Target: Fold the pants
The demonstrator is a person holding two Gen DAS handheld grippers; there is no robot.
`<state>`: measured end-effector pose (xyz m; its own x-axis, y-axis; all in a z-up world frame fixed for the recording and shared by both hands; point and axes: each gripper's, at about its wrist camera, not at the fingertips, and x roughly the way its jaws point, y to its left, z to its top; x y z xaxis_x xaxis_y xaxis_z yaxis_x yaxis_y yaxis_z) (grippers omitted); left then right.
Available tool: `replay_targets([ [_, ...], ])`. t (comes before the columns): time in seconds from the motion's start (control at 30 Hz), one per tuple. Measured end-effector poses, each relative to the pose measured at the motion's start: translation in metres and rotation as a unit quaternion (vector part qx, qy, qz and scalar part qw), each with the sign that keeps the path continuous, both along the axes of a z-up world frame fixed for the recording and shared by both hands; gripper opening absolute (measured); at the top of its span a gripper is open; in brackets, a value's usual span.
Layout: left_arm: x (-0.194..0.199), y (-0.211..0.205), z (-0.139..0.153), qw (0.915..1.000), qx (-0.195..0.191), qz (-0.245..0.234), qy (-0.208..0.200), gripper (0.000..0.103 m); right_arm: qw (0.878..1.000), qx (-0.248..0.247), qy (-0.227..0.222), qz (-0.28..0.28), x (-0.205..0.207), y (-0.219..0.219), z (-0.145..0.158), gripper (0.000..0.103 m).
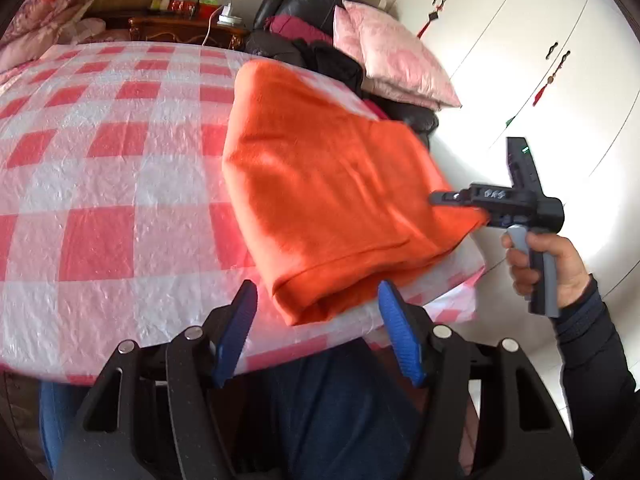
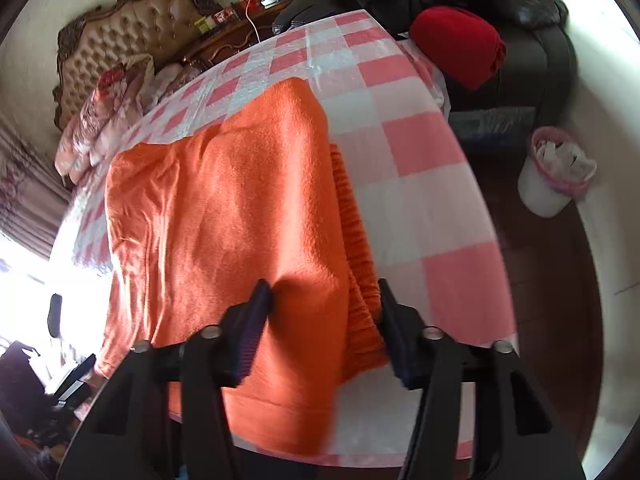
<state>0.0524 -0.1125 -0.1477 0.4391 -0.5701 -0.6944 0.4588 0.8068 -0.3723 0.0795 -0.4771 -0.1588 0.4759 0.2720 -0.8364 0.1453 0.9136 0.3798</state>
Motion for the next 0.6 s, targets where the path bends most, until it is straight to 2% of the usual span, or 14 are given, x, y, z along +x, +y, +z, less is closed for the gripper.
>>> replay_targets([
  [0.07,0.001,-0.015,-0.009,0.9974,0.056,-0.038,-0.026,0.040,1.000,0.002,0.001,-0.006,-0.001,0.005,0.001,0.044],
  [0.1,0.002,-0.019,-0.011,0.9939,0.095,-0.033,-0.046,0.019,1.000,0.004,0.001,-0.009,-0.002,0.008,0.002,0.043],
  [0.13,0.006,-0.016,-0.009,0.9932,0.103,-0.023,-0.050,0.008,1.000,0.005,0.001,-0.013,-0.003,0.010,0.002,0.043],
  [0.2,0.013,-0.006,-0.005,0.9944,0.092,-0.011,-0.052,0.008,1.000,0.016,0.001,-0.017,-0.004,0.013,0.002,0.042],
  [0.23,0.014,-0.003,-0.004,0.9927,0.104,-0.010,-0.060,0.008,1.000,0.022,-0.001,-0.014,-0.005,0.015,0.002,0.041],
  [0.3,0.016,0.001,-0.011,0.9909,0.123,-0.021,-0.050,0.011,1.000,0.018,-0.011,-0.012,-0.006,0.020,0.000,0.042],
  [0.33,0.011,0.005,-0.013,0.9905,0.127,-0.024,-0.046,0.013,1.000,0.011,-0.012,-0.016,-0.007,0.019,-0.001,0.046],
  [0.37,0.005,0.007,-0.010,0.9909,0.122,-0.033,-0.045,0.015,1.000,0.001,-0.012,-0.022,-0.008,0.017,-0.002,0.049],
  [0.43,-0.011,0.014,0.004,0.9912,0.104,-0.044,-0.068,0.035,0.999,-0.003,-0.008,-0.040,-0.017,0.011,0.001,0.051],
  [0.47,-0.019,0.017,0.012,0.9908,0.096,-0.043,-0.085,0.039,0.999,-0.015,-0.009,-0.049,-0.021,0.010,0.008,0.054],
  [0.53,-0.020,0.023,0.031,0.9912,0.063,-0.031,-0.112,0.040,0.995,-0.072,-0.029,-0.068,-0.031,0.013,0.030,0.054],
  [0.6,-0.007,0.018,0.036,0.9910,0.047,-0.021,-0.123,0.037,0.991,-0.090,-0.067,-0.074,-0.041,0.023,0.054,0.054],
])
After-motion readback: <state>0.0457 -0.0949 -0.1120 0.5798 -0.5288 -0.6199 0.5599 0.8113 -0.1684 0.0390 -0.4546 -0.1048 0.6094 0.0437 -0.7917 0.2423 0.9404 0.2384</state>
